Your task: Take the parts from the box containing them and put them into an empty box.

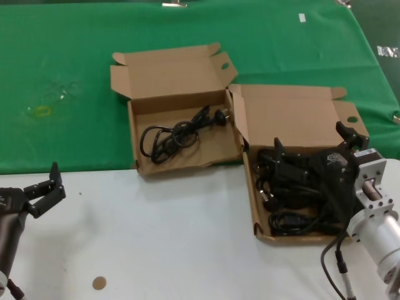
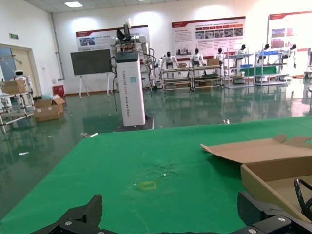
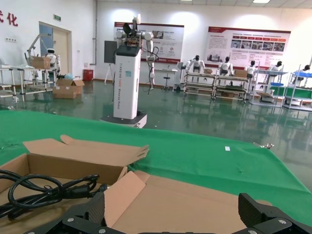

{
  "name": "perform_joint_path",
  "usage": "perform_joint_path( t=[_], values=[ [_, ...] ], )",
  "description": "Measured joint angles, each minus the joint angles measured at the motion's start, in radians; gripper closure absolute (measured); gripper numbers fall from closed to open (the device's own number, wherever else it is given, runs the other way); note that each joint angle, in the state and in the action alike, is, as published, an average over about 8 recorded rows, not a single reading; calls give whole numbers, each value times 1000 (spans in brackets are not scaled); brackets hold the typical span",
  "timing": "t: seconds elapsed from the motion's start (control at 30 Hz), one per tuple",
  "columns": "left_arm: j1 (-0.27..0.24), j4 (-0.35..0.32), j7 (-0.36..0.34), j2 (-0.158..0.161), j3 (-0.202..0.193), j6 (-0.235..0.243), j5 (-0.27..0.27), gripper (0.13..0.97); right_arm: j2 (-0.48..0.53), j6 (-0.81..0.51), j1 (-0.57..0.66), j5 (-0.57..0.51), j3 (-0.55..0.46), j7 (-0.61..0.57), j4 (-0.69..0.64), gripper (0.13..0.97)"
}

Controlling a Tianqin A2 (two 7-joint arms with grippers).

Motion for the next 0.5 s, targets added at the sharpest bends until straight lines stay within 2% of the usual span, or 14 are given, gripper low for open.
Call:
perform_joint_path(
  t=[0.5],
  values=[
    [0, 0, 0, 0, 0, 0, 0, 132, 0, 0, 0, 0, 0, 0, 0, 129]
  ],
)
